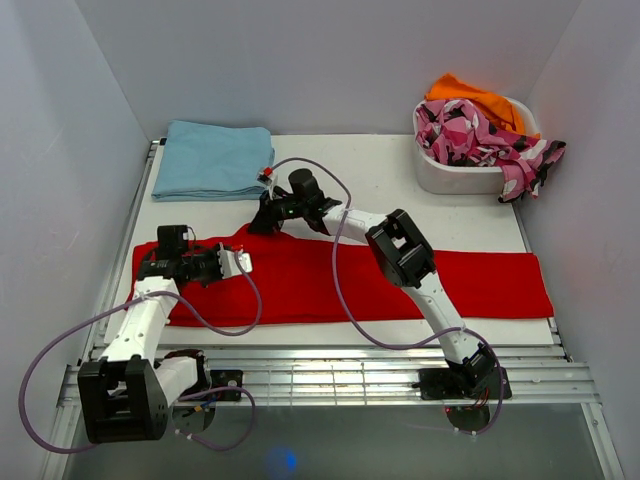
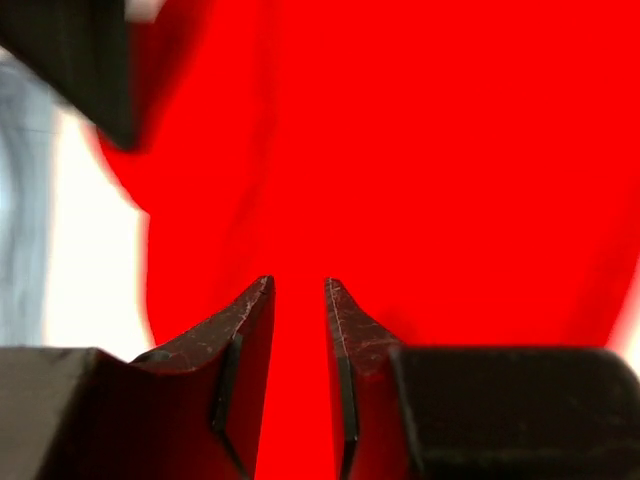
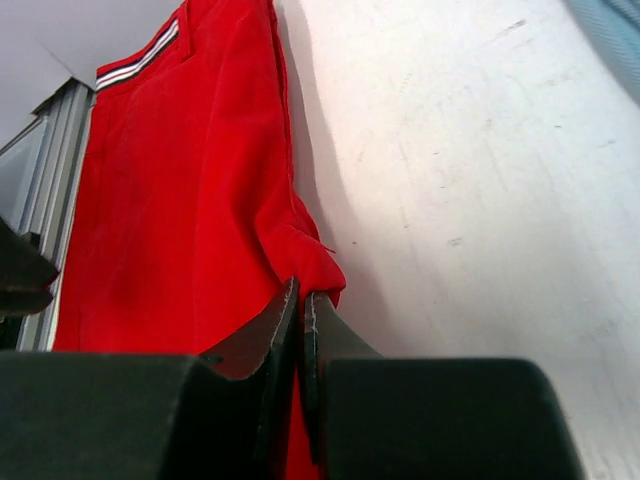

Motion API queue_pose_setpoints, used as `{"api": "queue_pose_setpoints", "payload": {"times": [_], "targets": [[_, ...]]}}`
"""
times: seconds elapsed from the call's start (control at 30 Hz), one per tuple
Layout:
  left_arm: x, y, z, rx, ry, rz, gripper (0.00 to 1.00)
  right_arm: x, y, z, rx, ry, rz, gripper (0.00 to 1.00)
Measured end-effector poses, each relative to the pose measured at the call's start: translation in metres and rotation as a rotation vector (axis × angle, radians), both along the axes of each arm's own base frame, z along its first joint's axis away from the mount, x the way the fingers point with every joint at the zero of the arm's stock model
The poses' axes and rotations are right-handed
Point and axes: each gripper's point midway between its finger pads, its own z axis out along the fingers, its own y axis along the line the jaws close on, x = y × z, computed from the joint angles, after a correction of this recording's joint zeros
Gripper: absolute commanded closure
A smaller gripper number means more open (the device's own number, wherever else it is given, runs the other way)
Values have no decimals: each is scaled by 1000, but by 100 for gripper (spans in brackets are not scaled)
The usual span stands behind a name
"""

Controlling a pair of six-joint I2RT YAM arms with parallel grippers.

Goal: Fold and stack the trousers
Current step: Fold the trousers

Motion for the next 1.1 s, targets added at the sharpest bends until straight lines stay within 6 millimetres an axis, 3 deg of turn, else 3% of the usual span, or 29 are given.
{"api": "queue_pose_setpoints", "payload": {"times": [0.23,0.37,0.77,1.1], "targets": [[-69,6,-45,36,388,6,66,18,-7,-5,-15,-18,-60,92],[-91,11,-60,69,513,18,66,20,-7,-7,-22,-24,-72,92],[-103,20,-75,126,512,12,68,21,-7,-8,-24,-35,-74,92],[-84,29,-78,175,328,50,74,23,-8,-7,-23,-36,-76,92]]}}
